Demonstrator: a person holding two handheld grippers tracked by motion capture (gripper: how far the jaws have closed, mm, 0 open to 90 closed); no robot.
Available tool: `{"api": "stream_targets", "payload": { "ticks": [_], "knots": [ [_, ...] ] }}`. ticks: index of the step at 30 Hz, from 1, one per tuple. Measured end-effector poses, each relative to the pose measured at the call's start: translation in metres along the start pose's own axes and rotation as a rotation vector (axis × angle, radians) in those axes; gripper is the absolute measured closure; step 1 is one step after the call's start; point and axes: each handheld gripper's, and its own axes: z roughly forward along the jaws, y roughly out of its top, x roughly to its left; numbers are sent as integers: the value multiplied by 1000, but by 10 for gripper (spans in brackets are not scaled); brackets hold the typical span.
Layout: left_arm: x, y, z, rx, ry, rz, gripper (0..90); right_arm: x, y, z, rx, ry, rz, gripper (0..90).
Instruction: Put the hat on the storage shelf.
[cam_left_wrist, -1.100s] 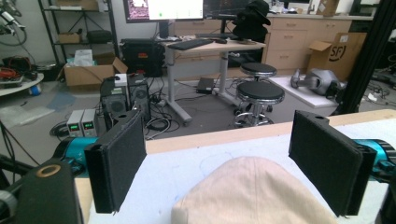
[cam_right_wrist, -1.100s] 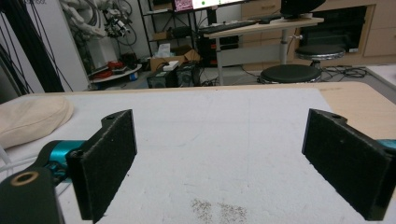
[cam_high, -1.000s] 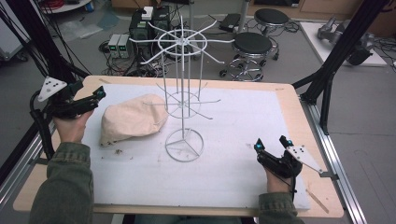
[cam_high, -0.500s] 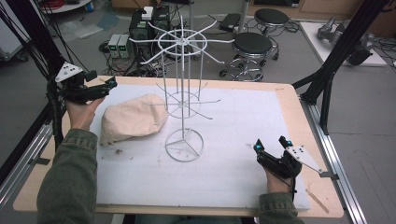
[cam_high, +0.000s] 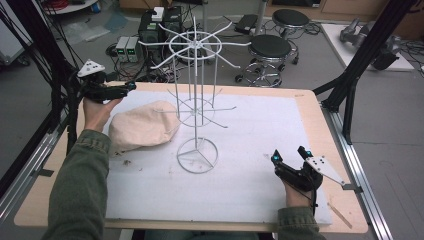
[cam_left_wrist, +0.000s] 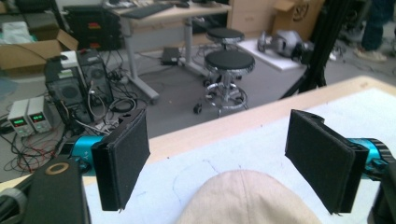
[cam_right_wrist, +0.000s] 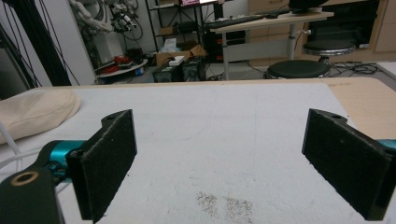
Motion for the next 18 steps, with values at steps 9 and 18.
{"api": "stream_targets", "payload": {
  "ticks": [9, 18],
  "knots": [
    [4, -18, 38, 130, -31, 24, 230, -1, 0, 1, 0, 5, -2, 92],
    [13, -28, 66, 263, -96, 48, 237, -1, -3, 1, 14, 20, -7, 92]
  ]
}}
